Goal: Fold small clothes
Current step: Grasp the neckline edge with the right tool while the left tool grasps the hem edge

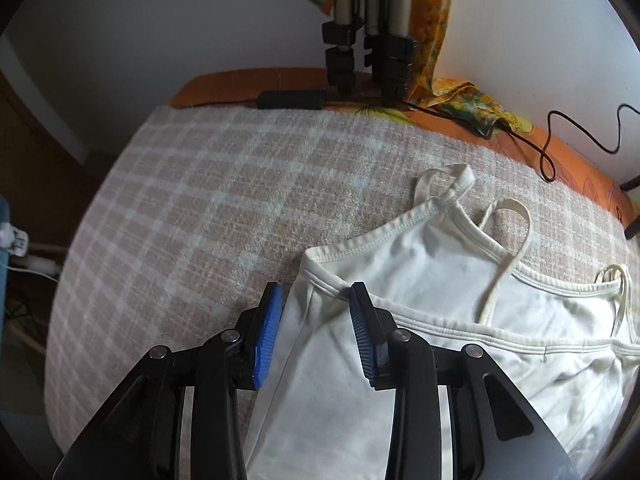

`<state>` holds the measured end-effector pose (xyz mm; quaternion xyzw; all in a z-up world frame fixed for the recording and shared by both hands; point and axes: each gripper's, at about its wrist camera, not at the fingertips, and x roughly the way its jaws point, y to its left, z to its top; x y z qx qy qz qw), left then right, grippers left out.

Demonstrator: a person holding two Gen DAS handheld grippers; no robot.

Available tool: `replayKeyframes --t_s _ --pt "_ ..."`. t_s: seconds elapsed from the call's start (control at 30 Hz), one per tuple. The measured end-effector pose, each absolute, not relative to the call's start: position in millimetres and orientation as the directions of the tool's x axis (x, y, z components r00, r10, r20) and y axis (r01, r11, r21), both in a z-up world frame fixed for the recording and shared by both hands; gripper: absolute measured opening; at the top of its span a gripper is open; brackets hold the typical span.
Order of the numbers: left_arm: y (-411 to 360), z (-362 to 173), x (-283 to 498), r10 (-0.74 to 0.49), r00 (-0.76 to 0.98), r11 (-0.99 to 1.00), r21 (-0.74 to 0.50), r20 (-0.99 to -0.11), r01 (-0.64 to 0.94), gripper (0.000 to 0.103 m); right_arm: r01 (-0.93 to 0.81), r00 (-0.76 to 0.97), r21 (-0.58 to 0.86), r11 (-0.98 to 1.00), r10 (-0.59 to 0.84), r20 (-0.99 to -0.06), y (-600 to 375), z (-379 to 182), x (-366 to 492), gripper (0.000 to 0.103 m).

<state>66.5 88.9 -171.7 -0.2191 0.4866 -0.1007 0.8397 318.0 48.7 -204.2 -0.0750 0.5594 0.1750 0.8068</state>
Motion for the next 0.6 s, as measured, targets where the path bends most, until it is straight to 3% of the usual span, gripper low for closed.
replayKeyframes --t_s 0.13,0.17,0.2,0.37,0.6 --pt "90 -173 66 -0.382 0.504 0.883 -0.468 -0.775 -0.050 0.000 -0.391 0.336 0.013 0.920 0.156 -0.929 59 -209 319 0.030" --pt "90 -173 66 -0.380 0.505 0.884 -0.464 -0.775 -0.048 0.000 -0.393 0.346 -0.008 0.920 0.139 -0.928 60 -209 320 0.011" --pt "89 -172 65 -0.379 0.508 0.885 -0.463 -0.773 -0.044 0.000 -0.393 0.344 -0.006 0.919 0.141 -0.928 60 -208 321 0.007" --pt "88 -167 61 -0.395 0.527 0.880 -0.475 -0.753 -0.020 0.000 -0.394 0.356 0.091 0.915 0.243 -0.903 54 -191 322 0.004" --pt "80 -162 60 -0.424 0.526 0.872 -0.489 -0.737 0.017 0.000 -0.391 0.344 0.123 0.912 0.269 -0.900 46 -197 318 0.004"
